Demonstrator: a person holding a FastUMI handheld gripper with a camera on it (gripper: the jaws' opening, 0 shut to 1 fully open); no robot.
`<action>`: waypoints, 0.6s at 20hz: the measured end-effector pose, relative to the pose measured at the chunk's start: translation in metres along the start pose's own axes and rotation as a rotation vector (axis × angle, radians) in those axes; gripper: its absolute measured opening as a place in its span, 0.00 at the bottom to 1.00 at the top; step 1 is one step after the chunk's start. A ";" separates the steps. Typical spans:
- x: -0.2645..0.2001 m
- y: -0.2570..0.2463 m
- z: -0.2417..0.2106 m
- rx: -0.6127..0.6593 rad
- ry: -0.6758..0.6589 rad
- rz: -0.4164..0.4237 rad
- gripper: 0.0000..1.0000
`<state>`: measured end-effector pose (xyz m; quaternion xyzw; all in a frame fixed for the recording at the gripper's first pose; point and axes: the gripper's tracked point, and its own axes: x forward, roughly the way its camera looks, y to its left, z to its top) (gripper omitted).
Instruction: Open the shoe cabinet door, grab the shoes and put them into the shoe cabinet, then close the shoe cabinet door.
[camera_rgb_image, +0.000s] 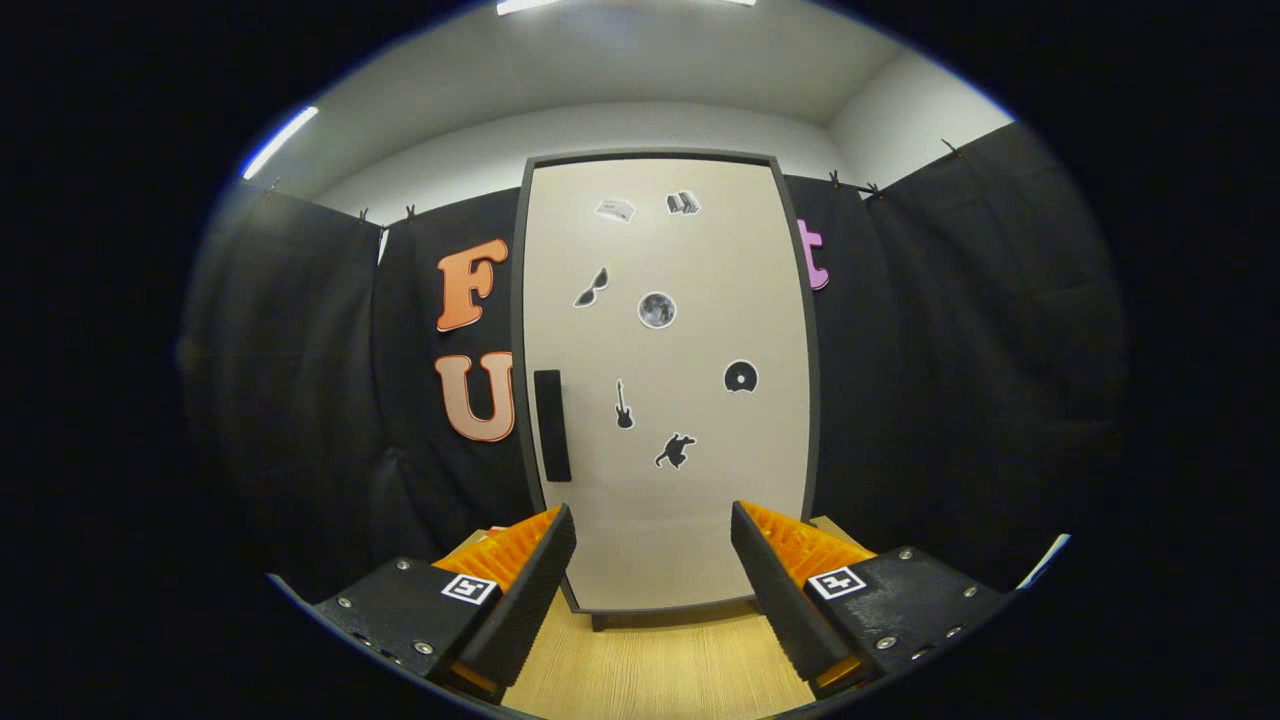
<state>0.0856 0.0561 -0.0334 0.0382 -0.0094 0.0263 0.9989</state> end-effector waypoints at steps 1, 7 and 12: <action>-0.011 -0.003 -0.002 0.000 0.006 -0.005 0.98; -0.060 -0.018 -0.009 -0.025 0.056 -0.043 0.97; -0.092 -0.020 -0.002 -0.020 0.050 -0.053 0.97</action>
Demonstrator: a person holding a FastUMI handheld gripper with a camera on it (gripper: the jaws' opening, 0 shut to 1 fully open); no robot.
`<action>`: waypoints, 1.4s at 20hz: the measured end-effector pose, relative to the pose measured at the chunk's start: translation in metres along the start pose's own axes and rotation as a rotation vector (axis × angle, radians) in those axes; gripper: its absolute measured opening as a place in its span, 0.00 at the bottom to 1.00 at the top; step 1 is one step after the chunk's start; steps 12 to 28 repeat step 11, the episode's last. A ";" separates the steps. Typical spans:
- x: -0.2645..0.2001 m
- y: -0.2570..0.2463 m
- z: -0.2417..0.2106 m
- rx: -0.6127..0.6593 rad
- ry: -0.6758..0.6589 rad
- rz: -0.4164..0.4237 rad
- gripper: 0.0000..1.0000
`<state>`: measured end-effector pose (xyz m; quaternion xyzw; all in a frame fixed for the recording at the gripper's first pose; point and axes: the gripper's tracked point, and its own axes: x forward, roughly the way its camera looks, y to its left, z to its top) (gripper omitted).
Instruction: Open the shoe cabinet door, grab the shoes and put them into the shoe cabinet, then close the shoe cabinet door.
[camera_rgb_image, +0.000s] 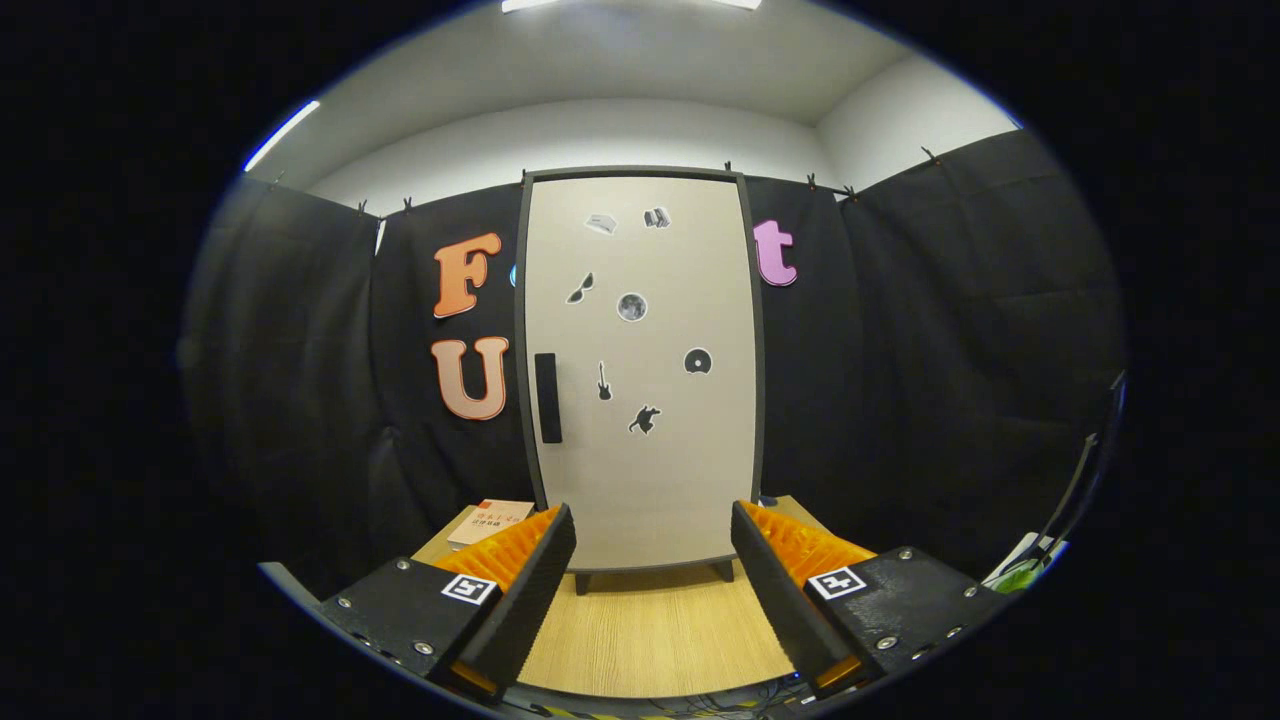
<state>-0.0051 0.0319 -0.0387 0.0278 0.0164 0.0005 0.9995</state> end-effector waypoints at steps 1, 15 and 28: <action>-0.006 0.001 0.003 0.005 -0.005 0.000 0.97; -0.017 -0.006 0.006 0.007 -0.009 -0.009 0.97; -0.017 -0.006 0.006 0.007 -0.009 -0.009 0.97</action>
